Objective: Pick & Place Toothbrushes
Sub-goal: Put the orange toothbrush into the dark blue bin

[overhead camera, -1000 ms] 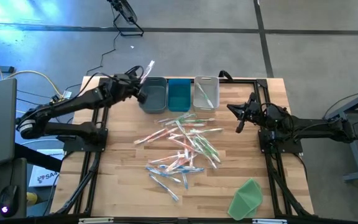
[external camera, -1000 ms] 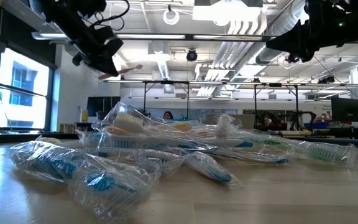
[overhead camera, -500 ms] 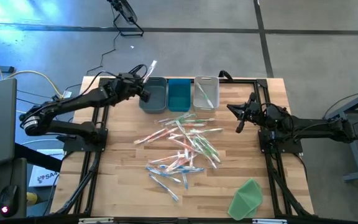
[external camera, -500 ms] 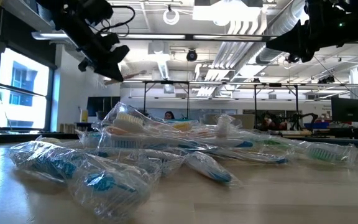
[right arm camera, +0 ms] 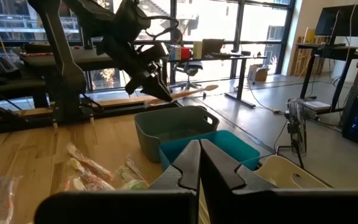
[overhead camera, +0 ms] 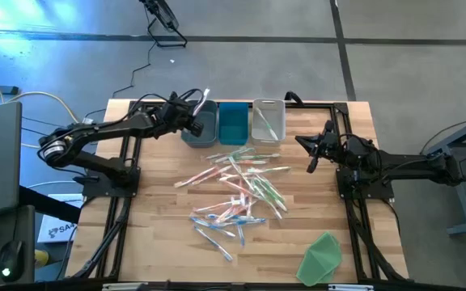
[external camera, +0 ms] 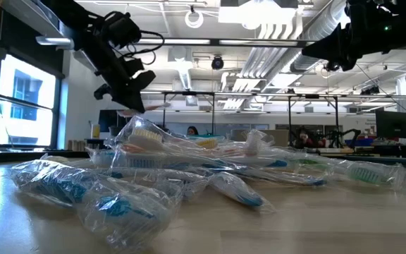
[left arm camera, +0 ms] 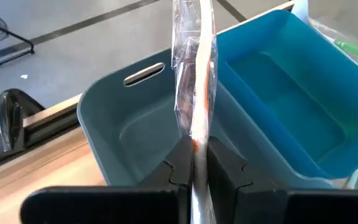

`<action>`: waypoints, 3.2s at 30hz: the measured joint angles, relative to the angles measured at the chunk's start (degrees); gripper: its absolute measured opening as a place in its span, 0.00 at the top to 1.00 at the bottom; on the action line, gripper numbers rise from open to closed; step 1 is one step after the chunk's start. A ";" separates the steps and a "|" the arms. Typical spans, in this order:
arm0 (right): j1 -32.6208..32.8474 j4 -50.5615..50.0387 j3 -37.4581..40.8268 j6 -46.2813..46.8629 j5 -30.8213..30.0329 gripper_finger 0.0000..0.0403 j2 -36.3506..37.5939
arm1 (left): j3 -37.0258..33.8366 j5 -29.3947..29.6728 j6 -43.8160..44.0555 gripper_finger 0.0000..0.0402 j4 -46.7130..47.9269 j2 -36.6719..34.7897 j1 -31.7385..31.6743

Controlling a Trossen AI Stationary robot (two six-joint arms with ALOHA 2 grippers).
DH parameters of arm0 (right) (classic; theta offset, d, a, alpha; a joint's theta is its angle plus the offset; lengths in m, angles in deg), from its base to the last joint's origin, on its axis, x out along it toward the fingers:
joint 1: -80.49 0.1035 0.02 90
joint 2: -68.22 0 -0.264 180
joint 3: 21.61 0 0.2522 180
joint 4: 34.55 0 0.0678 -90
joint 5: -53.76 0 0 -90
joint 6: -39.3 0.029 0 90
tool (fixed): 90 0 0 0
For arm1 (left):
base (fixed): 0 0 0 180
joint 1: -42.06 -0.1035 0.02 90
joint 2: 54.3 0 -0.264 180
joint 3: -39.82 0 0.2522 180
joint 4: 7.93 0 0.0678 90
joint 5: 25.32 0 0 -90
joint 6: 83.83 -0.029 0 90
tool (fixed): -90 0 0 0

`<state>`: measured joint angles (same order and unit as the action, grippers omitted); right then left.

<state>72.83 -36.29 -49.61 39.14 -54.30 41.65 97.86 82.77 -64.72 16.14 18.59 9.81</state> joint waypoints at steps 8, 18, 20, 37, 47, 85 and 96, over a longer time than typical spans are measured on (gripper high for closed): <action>0.00 -1.27 0.00 0.09 0.00 0.99 0.00 | 0.00 -0.04 0.90 0.95 0.15 3.16 0.02; 0.01 -1.21 0.00 0.09 0.00 0.99 0.00 | 0.00 -2.74 0.94 0.95 0.08 7.43 0.13; 0.00 -1.18 0.00 0.09 -0.01 0.99 0.00 | 0.00 -2.75 0.97 0.95 0.10 7.80 0.14; -0.01 -1.11 0.00 0.11 -0.01 0.99 0.00 | 0.00 -2.49 5.21 0.76 0.06 7.86 0.02; -0.01 -1.12 0.00 0.07 -0.02 0.99 0.00 | 0.00 -2.36 3.40 0.67 -0.36 7.86 0.02; -0.01 -1.10 0.00 0.20 -0.02 0.99 0.00 | 0.00 -6.82 -11.03 0.97 -3.95 3.06 1.41; 0.01 -0.41 0.00 0.52 -0.02 0.99 0.00 | -5.58 -6.64 -14.84 0.98 -4.70 -8.93 6.25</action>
<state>72.85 -36.70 -49.61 39.66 -54.32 41.65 92.28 76.13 -79.55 11.43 9.66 16.06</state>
